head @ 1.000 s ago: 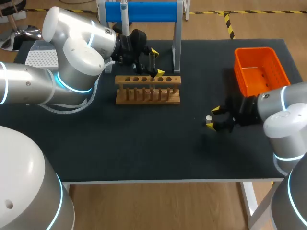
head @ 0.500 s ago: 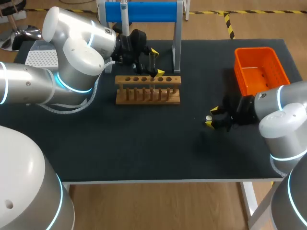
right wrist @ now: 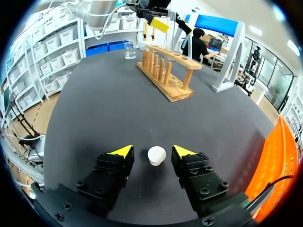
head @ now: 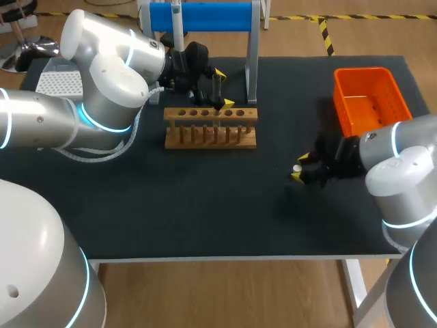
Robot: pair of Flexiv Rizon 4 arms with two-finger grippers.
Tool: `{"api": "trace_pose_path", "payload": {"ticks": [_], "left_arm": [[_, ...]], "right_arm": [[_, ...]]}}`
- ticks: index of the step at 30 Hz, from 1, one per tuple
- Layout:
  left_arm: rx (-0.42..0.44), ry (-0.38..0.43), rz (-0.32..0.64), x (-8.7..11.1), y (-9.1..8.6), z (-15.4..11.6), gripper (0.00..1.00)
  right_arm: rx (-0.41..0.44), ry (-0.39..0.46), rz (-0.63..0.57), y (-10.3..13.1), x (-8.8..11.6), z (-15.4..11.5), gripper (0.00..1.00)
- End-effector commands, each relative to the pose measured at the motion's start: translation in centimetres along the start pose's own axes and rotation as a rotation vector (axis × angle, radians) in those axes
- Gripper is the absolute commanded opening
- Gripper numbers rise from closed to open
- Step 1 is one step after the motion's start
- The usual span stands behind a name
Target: Invert the test tube, pick up the pipette, mount the tip to pipette, aspirate from beaker and dispense into the tube, eject the tip, return the pipette, and cap with the stopper.
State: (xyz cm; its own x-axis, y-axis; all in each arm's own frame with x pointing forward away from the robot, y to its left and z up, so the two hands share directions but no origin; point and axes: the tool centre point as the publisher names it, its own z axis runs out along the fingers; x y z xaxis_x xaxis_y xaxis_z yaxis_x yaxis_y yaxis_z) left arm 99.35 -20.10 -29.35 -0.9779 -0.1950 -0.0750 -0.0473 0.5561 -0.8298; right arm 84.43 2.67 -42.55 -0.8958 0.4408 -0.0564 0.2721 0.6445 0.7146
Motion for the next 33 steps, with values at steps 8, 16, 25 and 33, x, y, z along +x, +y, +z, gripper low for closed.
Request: {"api": "trace_pose_path", "payload": {"ticks": [8, 16, 25, 33], "left_arm": [[-0.002, 0.004, 0.0, -0.06, -0.01, -0.08, 1.0], [-0.002, 0.004, 0.0, -0.06, -0.01, -0.08, 1.0], [-0.002, 0.004, 0.0, -0.06, -0.01, -0.08, 1.0], [-0.002, 0.004, 0.0, -0.06, -0.01, -0.08, 1.0]], "right_arm": [[0.006, 0.001, 0.005, -0.17, -0.06, 0.48, 0.46], [0.008, 0.0, 0.007, -0.22, -0.03, 0.58, 0.42], [0.011, -0.004, 0.009, -0.26, 0.02, 0.59, 0.39], [0.012, -0.002, 0.013, -0.35, 0.07, 0.58, 0.36]]}}
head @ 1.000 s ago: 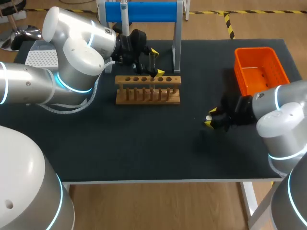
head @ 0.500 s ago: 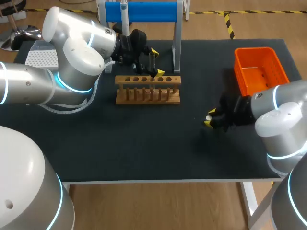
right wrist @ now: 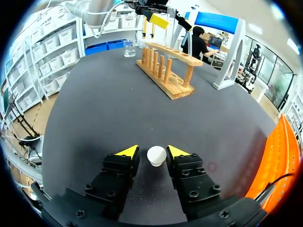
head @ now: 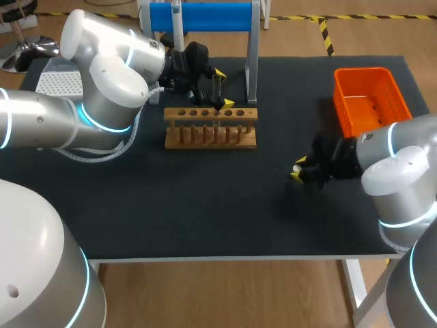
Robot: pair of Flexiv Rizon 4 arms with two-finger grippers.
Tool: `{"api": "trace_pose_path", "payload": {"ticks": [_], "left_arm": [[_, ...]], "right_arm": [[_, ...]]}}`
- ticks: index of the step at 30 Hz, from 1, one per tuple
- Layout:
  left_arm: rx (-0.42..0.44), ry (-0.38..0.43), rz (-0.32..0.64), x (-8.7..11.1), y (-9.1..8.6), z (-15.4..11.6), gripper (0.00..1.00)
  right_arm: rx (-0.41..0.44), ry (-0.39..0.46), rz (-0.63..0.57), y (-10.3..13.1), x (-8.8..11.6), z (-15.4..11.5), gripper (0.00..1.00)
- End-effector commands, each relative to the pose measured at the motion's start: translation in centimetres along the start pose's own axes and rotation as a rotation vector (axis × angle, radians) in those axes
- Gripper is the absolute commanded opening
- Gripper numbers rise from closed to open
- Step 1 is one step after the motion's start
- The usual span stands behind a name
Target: Invert the test tube, pick up the pipette, mount the tip to pipette, aspirate from beaker and dispense into the tube, eject the tip, return the pipette, and cap with the stopper.
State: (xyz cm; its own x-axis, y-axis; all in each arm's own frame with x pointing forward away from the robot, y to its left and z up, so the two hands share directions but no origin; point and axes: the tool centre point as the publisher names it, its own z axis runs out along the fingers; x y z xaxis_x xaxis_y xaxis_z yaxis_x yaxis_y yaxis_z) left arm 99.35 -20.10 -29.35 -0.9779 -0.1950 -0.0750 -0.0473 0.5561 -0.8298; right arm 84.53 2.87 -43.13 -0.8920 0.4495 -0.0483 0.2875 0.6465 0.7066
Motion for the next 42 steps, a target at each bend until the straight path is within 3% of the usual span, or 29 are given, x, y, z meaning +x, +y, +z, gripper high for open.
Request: {"api": "trace_pose_path", "payload": {"ticks": [1, 11, 15, 23, 35, 42], "left_arm": [[-0.001, 0.004, 0.0, -0.1, 0.0, -0.1, 1.0], [-0.001, 0.004, 0.0, -0.1, 0.0, -0.1, 1.0], [-0.001, 0.004, 0.0, -0.1, 0.0, -0.1, 1.0], [-0.001, 0.004, 0.0, -0.1, 0.0, -0.1, 1.0], [-0.001, 0.004, 0.0, -0.1, 0.0, -0.1, 1.0], [-0.001, 0.004, 0.0, -0.1, 0.0, -0.1, 1.0]], "right_arm": [[0.0, -0.001, 0.002, -0.1, 0.0, 0.0, 0.35], [0.004, -0.005, 0.006, -0.2, -0.2, 0.1, 0.34], [0.004, -0.006, 0.007, -0.2, -0.3, 0.1, 0.28], [0.005, -0.006, 0.009, -0.3, -0.3, 0.1, 0.0], [-0.018, -0.005, 0.006, 0.0, -0.7, -0.7, 0.0], [-0.112, 0.031, -0.005, 3.1, -1.8, -4.4, 0.0]]}}
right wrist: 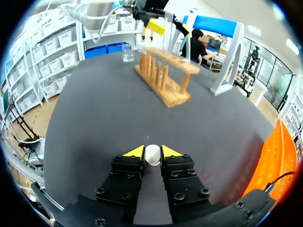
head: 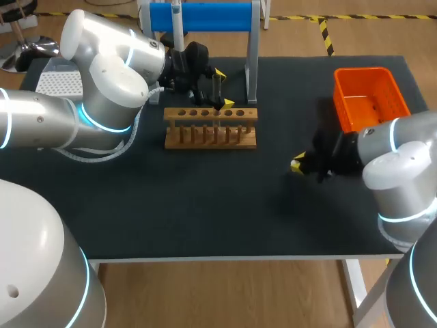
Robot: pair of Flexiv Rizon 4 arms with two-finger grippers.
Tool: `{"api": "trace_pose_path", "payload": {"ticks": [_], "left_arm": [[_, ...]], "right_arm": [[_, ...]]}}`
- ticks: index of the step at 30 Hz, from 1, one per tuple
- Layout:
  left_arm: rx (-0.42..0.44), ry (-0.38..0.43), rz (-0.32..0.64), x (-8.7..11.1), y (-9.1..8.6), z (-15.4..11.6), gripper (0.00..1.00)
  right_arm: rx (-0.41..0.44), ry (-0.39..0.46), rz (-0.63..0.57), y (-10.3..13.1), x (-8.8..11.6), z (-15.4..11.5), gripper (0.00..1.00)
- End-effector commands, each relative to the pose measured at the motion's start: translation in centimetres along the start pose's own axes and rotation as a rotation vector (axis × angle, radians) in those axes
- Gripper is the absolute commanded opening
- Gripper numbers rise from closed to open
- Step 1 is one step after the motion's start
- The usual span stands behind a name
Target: Invert the test tube, pick up the pipette, mount the tip to pipette, aspirate from beaker and dispense into the tube, eject the tip, return the pipette, and cap with the stopper.
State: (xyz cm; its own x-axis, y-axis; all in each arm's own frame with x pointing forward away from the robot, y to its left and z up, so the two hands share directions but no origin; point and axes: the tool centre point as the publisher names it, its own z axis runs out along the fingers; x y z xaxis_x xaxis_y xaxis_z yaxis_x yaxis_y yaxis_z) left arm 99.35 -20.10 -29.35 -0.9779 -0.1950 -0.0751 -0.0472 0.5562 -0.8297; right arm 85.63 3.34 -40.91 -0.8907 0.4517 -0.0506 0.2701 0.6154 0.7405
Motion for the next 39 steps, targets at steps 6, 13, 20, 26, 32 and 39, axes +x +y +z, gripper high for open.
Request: {"api": "trace_pose_path", "payload": {"ticks": [6, 13, 20, 26, 32, 39], "left_arm": [[-0.001, 0.004, 0.0, -0.1, 0.0, -0.1, 1.0], [-0.001, 0.004, 0.0, -0.1, 0.0, -0.1, 1.0], [-0.001, 0.004, 0.0, -0.1, 0.0, -0.1, 1.0], [-0.001, 0.004, 0.0, -0.1, 0.0, -0.1, 1.0], [-0.001, 0.004, 0.0, -0.1, 0.0, -0.1, 1.0], [-0.001, 0.004, 0.0, -0.1, 0.0, -0.1, 1.0]], "right_arm": [[-0.091, 0.077, -0.063, 5.7, -2.1, -7.2, 0.0], [-0.073, 0.139, -0.159, 10.9, -2.1, -10.8, 0.0], [-0.073, 0.139, -0.159, 10.9, -2.1, -10.8, 0.0], [-0.073, 0.139, -0.159, 10.9, -2.1, -10.8, 0.0], [-0.073, 0.139, -0.159, 10.9, -2.1, -10.8, 0.0], [-0.073, 0.139, -0.159, 10.9, -2.1, -10.8, 0.0]]}}
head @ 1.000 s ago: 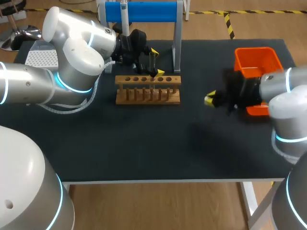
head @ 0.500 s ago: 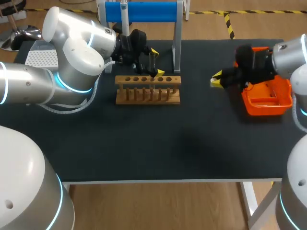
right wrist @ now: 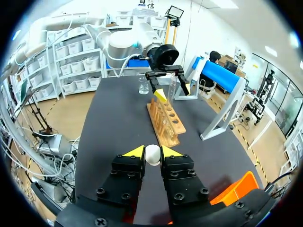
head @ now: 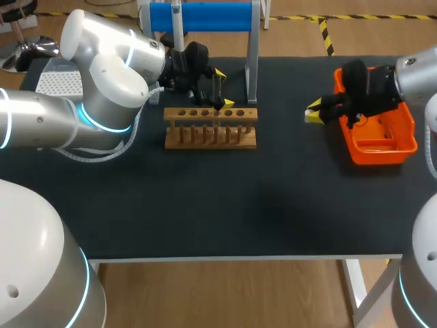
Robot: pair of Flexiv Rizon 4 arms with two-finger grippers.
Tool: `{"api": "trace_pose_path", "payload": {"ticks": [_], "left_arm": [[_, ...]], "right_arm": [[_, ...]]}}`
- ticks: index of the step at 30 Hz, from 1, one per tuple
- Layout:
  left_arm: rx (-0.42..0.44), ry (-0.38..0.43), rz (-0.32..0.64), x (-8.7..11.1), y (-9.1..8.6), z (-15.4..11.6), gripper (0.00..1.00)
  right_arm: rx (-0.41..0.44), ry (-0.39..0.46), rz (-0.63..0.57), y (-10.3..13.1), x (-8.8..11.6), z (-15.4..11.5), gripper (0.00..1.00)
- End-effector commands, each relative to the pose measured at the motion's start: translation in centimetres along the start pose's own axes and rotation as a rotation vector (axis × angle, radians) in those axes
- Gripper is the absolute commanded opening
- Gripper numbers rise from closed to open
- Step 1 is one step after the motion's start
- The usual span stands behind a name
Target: Invert the test tube, pick up the pipette, mount the tip to pipette, aspirate from beaker and dispense into the tube, eject the tip, return the pipette, and cap with the stopper.
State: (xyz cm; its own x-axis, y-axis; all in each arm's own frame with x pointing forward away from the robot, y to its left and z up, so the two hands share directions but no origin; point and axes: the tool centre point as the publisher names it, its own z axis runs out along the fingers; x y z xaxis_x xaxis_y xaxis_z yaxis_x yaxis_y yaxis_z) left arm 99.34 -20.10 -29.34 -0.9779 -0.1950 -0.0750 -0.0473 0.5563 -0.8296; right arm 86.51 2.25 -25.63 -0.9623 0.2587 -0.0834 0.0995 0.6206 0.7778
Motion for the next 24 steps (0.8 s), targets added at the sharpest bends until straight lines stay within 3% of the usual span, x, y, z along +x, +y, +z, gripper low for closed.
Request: {"api": "trace_pose_path", "payload": {"ticks": [1, 8, 15, 24], "left_arm": [[-0.001, 0.004, 0.0, -0.1, 0.0, -0.1, 1.0], [-0.001, 0.004, 0.0, -0.1, 0.0, -0.1, 1.0], [-0.001, 0.004, 0.0, -0.1, 0.0, -0.1, 1.0], [-0.001, 0.004, 0.0, -0.1, 0.0, -0.1, 1.0]], "right_arm": [[-0.009, 0.021, -0.001, 0.5, -0.5, 0.2, 0.0], [-0.008, 0.085, -0.05, 4.5, -4.3, 3.3, 0.0], [0.055, 0.142, -0.056, 7.9, -7.2, 5.7, 0.0], [0.083, 0.138, -0.116, 12.0, -8.4, 8.9, 0.0]]}}
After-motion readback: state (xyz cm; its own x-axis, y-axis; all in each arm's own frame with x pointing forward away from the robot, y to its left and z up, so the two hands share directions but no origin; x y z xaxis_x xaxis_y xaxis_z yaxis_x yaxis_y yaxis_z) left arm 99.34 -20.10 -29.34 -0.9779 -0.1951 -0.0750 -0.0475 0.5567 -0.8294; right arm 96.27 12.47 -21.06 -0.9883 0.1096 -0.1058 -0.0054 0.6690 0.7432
